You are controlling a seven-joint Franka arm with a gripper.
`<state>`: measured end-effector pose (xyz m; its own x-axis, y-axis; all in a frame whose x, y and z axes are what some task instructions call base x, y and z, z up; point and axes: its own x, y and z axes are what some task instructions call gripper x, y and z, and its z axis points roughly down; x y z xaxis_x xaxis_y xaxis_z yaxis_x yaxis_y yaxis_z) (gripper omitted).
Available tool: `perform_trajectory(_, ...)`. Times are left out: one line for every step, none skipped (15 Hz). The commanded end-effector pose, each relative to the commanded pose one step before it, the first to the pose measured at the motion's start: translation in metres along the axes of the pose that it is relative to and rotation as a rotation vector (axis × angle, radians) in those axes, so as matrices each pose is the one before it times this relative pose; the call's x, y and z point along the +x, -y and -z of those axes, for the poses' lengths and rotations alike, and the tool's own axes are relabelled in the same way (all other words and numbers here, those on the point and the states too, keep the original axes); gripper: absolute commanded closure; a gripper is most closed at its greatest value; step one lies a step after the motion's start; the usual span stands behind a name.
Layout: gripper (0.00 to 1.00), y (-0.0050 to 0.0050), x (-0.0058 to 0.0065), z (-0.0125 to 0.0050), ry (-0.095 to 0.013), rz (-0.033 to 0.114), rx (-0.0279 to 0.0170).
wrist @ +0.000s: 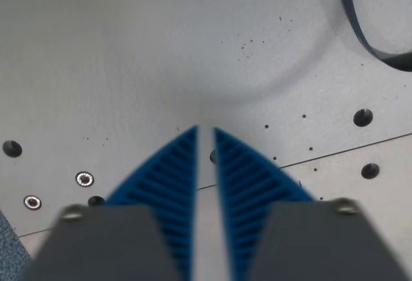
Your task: Open gripper
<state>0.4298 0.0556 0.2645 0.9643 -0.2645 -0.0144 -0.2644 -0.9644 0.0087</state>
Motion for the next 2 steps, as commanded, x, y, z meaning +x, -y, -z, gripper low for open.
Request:
perform_trajectory(0.00,0.00004,0.00026,0.00206,-0.0050,-0.0001,0.00148)
perform_trajectory(0.00,0.00000,0.00000,0.00000,0.0000,0.0000,0.00000)
